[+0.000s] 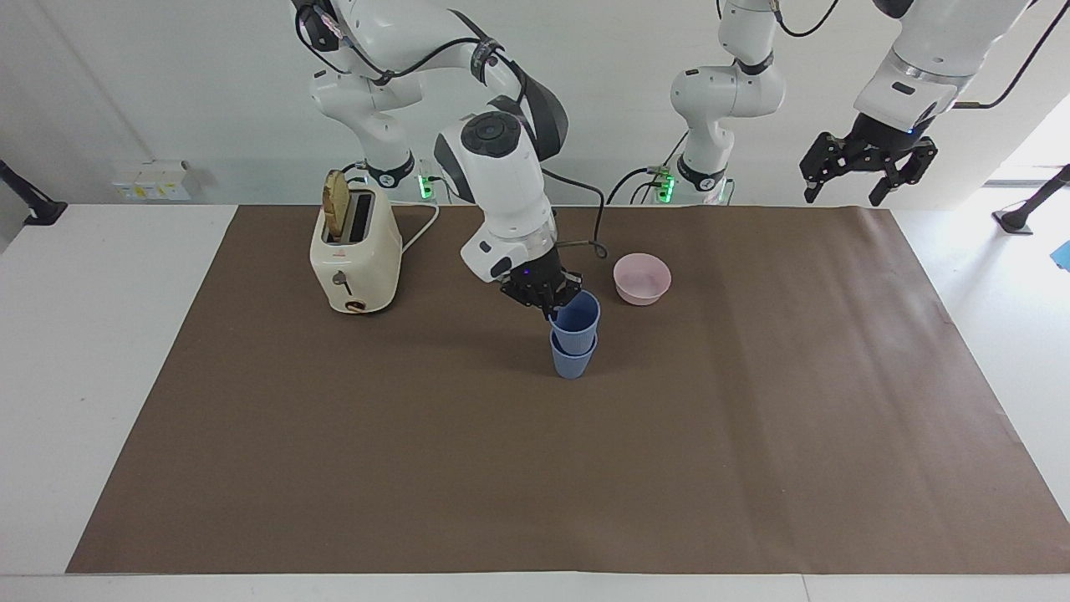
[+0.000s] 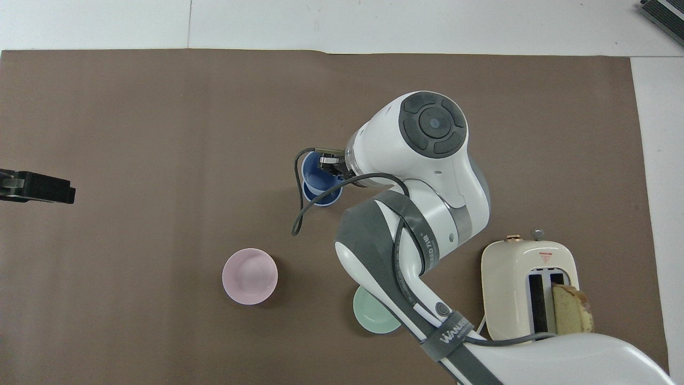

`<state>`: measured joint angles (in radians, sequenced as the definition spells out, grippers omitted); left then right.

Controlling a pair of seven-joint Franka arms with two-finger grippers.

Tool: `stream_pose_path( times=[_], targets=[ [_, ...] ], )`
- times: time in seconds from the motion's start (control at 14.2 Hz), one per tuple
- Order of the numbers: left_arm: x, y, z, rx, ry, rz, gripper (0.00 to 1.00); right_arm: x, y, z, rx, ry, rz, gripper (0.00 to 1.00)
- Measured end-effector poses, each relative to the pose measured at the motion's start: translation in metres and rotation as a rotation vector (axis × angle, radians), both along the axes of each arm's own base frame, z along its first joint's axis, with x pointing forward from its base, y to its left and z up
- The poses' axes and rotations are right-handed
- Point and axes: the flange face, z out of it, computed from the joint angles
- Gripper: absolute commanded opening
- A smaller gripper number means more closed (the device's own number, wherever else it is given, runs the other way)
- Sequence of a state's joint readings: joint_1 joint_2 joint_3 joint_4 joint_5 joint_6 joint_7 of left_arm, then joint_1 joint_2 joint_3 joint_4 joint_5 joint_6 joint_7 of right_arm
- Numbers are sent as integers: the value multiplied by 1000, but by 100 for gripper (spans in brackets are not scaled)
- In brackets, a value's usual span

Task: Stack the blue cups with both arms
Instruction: 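Lower the held blue cup into the center blue cup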

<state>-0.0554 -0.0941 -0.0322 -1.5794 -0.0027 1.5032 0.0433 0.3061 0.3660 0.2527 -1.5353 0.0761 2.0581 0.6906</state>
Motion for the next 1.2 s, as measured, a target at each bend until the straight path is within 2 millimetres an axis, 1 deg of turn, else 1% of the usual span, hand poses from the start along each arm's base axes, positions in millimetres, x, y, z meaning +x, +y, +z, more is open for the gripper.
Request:
stream_pose_path(
  times=[0.14,0.35,0.64,0.85,0.92,0.99,1.13,1.2],
  targets=[
    [0,0,0,0,0,0,100,0,-2,-6,-10,5,5,0],
    [0,0,0,0,0,0,100,1,-2,-23,-19,7,6,0],
    [0,0,0,0,0,0,100,4,-4,-30,-18,5,1,0],
    [0,0,0,0,0,0,100,7,2,-46,-16,-2,6,0],
    [0,0,0,0,0,0,100,7,3,-51,-16,2,8,14],
    [0,0,0,0,0,0,100,7,4,-54,-17,6,9,36],
    [0,0,0,0,0,0,100,7,4,-55,-17,5,9,74],
    [0,0,0,0,0,0,100,7,5,-55,-16,5,9,82]
  ],
)
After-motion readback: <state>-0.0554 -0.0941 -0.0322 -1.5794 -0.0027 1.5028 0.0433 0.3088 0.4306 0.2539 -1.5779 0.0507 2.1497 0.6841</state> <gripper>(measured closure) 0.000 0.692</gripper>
